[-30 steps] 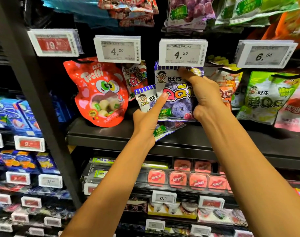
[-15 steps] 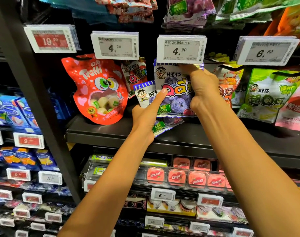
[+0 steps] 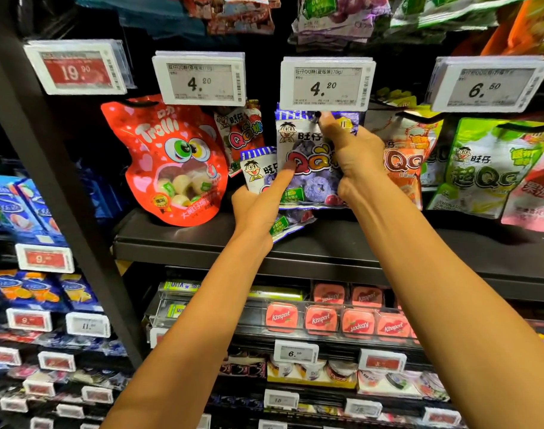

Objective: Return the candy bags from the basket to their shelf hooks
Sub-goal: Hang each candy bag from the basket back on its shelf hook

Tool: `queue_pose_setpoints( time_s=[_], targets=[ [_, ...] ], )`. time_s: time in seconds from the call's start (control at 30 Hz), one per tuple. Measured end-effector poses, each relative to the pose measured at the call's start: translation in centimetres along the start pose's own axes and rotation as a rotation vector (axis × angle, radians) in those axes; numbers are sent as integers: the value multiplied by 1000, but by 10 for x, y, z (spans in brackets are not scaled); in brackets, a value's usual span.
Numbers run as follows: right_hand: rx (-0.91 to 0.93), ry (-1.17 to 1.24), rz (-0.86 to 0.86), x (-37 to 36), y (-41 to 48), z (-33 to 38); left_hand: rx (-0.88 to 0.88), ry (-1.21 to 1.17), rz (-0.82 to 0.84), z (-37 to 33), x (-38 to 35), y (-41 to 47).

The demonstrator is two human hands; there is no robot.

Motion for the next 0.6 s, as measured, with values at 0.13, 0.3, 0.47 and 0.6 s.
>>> queue_pose_setpoints(
  time_s=[0.13,0.3,0.47,0.6],
  targets=[
    [107,-95,11,0,8,-4,-91,-2,-103,-5,19,0],
    [312,-304,43,3,11,2,-230,108,-166,-21,46,-2],
    [452,-462,-95,20,-17,5,-226,137,-58,-23,44,-12],
    [298,-411,134,8,-36,-2,-150,89,72,-26,22,-19]
  ],
)
Point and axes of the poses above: each hand's wrist, its own y-axis towards the middle knuckle, its own x-axis out of the back of the hand, z = x × y, the point moved 6 cm from there along y, towards the middle knuckle, and after that the axes turned 8 degrees about y, right-handed, at the moved point
